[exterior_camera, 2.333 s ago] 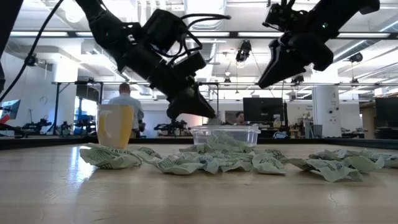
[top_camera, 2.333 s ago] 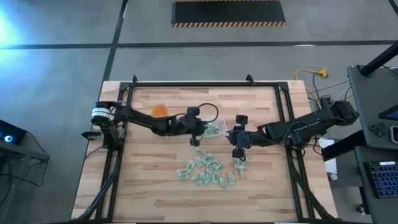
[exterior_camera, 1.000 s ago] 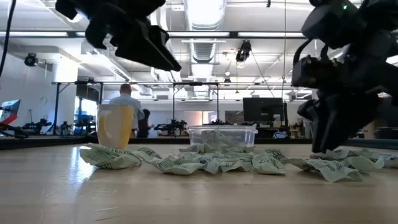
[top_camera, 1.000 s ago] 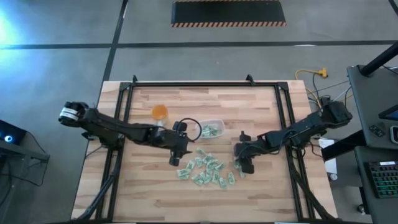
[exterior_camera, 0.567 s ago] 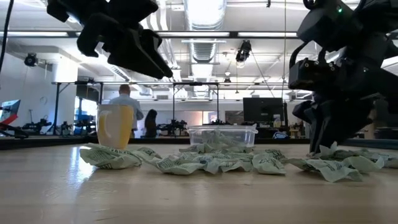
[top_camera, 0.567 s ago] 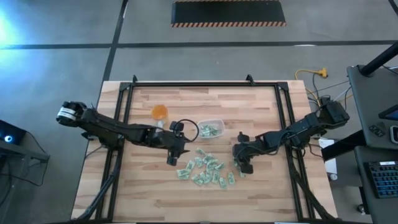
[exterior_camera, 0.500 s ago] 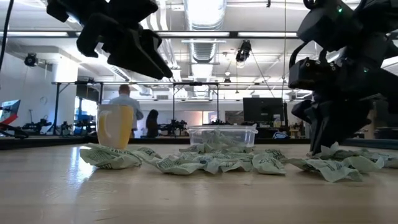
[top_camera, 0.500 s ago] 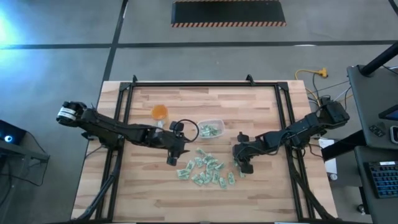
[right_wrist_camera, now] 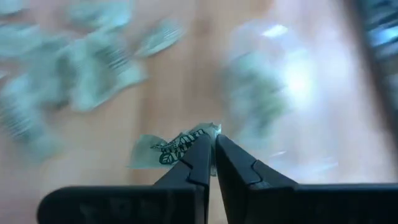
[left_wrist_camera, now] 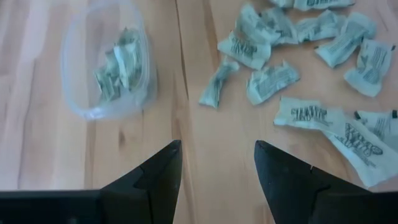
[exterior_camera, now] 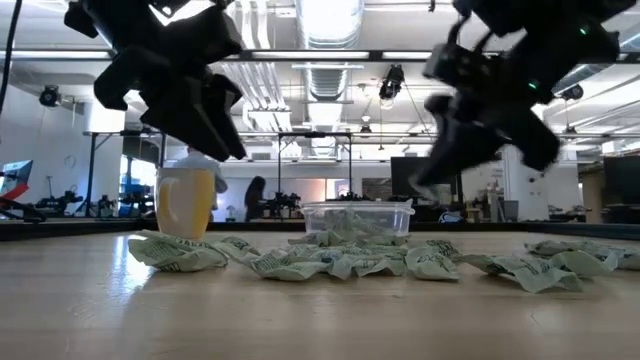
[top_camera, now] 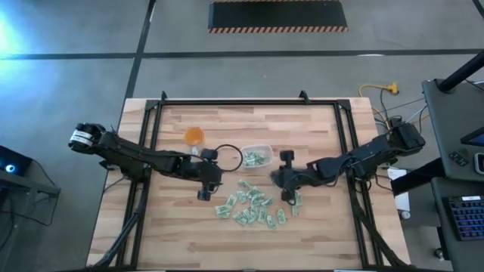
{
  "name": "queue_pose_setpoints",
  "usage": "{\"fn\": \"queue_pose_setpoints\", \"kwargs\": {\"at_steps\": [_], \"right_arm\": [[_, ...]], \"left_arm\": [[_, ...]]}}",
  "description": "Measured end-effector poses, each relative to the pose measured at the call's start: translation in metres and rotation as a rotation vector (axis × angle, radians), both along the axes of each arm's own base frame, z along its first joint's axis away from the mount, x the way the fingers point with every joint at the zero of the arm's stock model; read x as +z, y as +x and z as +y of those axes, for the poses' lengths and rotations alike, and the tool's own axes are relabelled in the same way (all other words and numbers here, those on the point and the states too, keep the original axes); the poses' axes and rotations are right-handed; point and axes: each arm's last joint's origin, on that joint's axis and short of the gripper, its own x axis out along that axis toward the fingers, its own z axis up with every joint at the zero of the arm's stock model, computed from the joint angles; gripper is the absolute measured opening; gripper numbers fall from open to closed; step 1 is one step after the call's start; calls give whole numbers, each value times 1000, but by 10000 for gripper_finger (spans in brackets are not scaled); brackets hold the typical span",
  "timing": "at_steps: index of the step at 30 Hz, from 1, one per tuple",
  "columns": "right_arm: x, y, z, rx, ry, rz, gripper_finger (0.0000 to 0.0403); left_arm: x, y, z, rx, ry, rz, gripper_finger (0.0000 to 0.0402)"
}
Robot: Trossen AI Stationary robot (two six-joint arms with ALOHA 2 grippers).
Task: Pick and place Stevia / Truvia into bins
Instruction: Put the stevia packet into the transparent bin
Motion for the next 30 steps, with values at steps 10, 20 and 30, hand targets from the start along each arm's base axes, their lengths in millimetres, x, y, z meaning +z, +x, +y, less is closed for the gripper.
{"fn": "queue_pose_setpoints", "kwargs": {"at_steps": [10, 20, 30], "right_arm": [[27, 28, -48, -95, -157, -167, 13], [14, 23, -97, -154, 67, -165, 13], [8, 24, -96, -138, 76, -143, 84]], "left_arm": [[-1, -1, 0, 2, -20, 9, 185], [-2, 0, -2, -24, -48, 15, 185], [-24, 19, -6, -85, -7, 14, 185]]}}
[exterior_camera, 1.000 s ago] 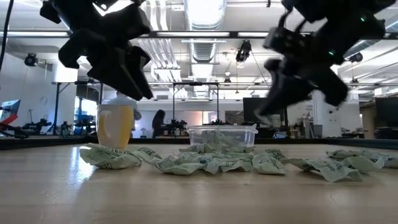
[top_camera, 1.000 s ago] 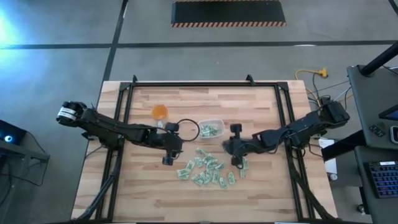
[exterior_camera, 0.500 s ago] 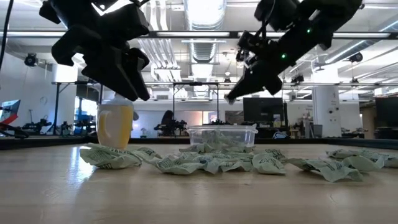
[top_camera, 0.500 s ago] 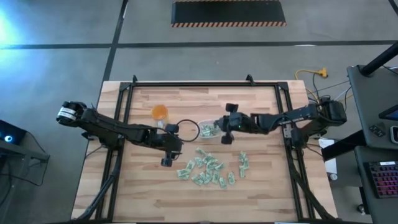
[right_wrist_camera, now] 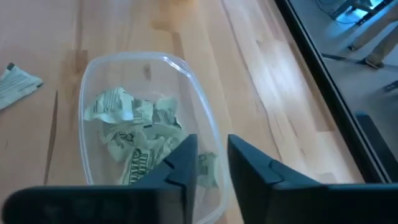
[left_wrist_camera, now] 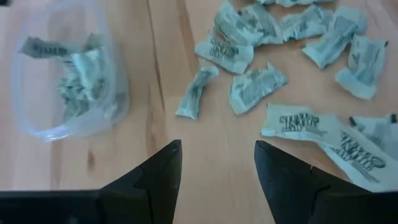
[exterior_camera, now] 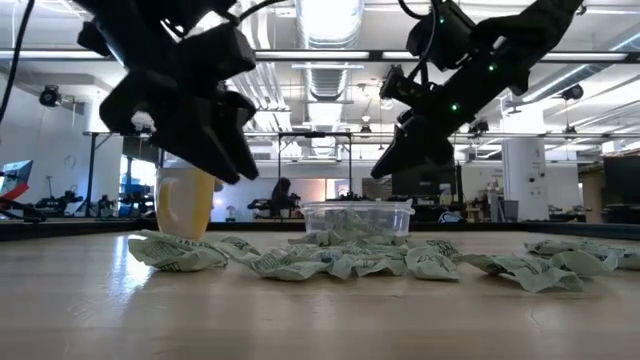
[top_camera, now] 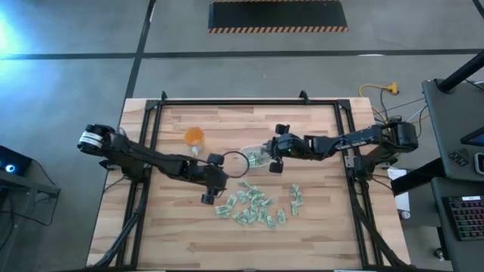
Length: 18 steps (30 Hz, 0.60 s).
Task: Pick and place Stevia / Truvia into bins
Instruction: Put the stevia packet into the transparent bin
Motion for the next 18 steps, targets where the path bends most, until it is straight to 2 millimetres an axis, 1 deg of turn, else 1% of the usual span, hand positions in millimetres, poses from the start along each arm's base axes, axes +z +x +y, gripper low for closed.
{"fn": "queue_pose_setpoints", "kwargs": {"at_steps": [4, 8, 11, 15, 18], "right_arm": [[6, -1, 1, 11, -11, -21, 119], [13, -2, 8, 33, -16, -38, 136], [19, -5, 14, 53, -16, -51, 139], [28, -9, 22, 81, -18, -69, 133], [34, -12, 27, 100, -17, -84, 126]], "left_arm": [[-13, 12, -3, -54, 28, -22, 185], [-19, 26, -5, -80, 36, -79, 185], [-24, 35, -5, -76, 36, -89, 185], [-32, 43, -5, -72, 39, -63, 185], [-40, 47, -1, -58, 40, -40, 185]]}}
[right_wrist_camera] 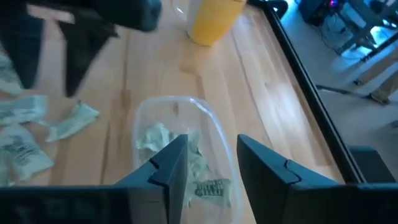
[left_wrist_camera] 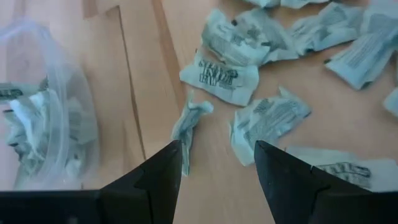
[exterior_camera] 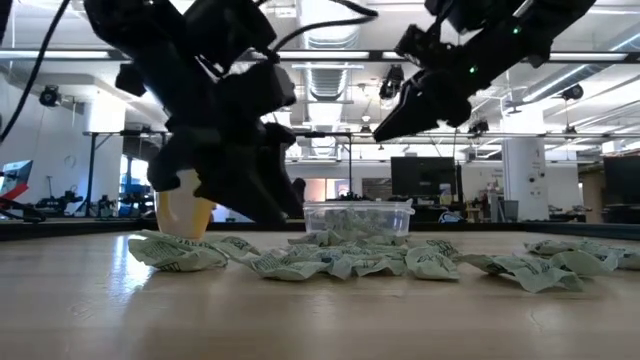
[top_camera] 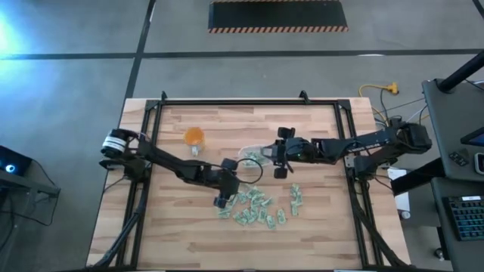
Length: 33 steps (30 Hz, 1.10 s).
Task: Pick and place Stevia / Truvia into bins
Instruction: Put the stevia packet into the transparent bin
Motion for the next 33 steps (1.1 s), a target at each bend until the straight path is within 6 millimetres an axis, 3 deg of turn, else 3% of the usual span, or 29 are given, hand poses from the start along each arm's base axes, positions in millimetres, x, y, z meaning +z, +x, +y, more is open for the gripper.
{"fn": "queue_pose_setpoints", "kwargs": {"at_steps": [10, 18, 26, 33], "right_arm": [[15, -9, 12, 39, 2, -39, 119], [15, -10, 14, 31, 0, -42, 117], [15, -11, 14, 29, 2, -37, 114], [12, -13, 14, 24, 9, 3, 111]], "left_arm": [[-7, 5, 24, 107, -52, 11, 160], [-18, 8, 25, 75, -97, 39, 108], [-18, 9, 27, 79, -97, 33, 94], [-18, 8, 27, 46, -63, 39, 12]]}}
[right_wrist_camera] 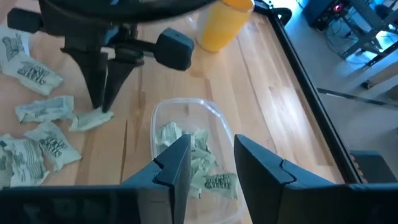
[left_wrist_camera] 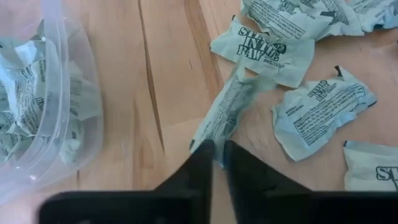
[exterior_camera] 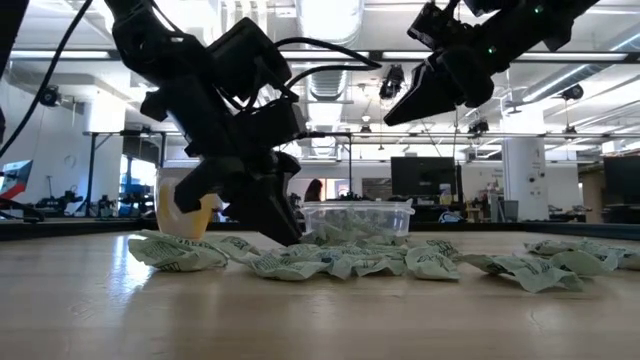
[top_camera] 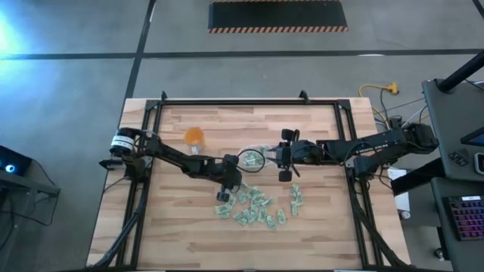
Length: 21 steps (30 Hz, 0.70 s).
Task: Pick and place Stevia / Truvia into bins
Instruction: Put the stevia packet into the transparent bin
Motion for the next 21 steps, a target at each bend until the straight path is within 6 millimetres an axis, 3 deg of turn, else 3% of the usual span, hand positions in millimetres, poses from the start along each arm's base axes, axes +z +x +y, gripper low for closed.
{"fn": "queue_pose_setpoints", "kwargs": {"at_steps": [6, 12, 17, 21], "right_arm": [[-5, -4, 0, -11, 14, 58, 103], [-18, -21, 0, -112, 128, 251, 93], [-26, -35, 2, -223, 302, 376, 86], [-29, -39, 7, -257, 381, 402, 81]], "left_arm": [[5, -2, 0, -5, 8, 29, 3], [28, -11, -3, 4, 32, 12, 1], [57, -12, -3, 152, 189, -149, 1], [62, -5, 6, 274, 339, -246, 0]]}}
